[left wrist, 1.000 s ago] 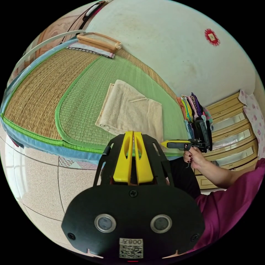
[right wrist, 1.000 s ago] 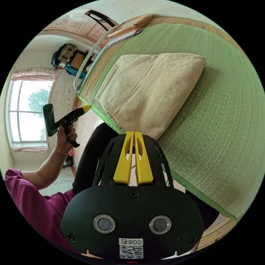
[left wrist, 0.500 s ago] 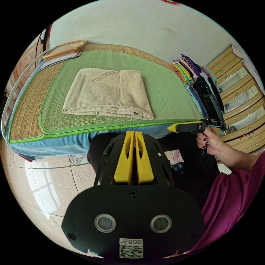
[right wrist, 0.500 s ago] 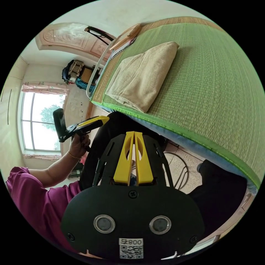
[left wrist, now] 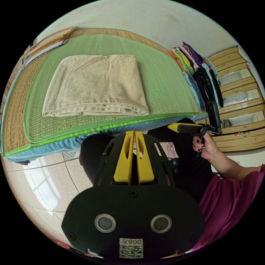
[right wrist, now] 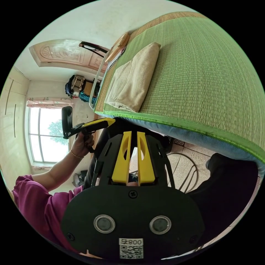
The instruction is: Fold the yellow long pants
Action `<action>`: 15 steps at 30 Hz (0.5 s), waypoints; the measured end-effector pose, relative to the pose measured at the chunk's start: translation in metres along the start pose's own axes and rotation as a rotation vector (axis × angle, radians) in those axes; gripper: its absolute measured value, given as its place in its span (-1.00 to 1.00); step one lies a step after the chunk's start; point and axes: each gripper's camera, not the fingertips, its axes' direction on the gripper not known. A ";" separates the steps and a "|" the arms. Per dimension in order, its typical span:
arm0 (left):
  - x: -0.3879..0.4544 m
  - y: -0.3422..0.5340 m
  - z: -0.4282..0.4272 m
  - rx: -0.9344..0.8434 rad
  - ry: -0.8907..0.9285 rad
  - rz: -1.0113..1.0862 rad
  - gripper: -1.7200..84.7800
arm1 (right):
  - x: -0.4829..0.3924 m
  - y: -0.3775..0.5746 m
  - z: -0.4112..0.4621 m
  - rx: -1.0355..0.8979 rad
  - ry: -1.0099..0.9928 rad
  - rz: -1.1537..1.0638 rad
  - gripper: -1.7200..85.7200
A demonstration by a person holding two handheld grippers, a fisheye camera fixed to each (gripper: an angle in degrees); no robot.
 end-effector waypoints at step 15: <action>-0.040 -0.034 0.101 -0.011 0.365 -0.269 -0.88 | 0.057 0.022 0.004 0.024 -0.081 0.079 -0.78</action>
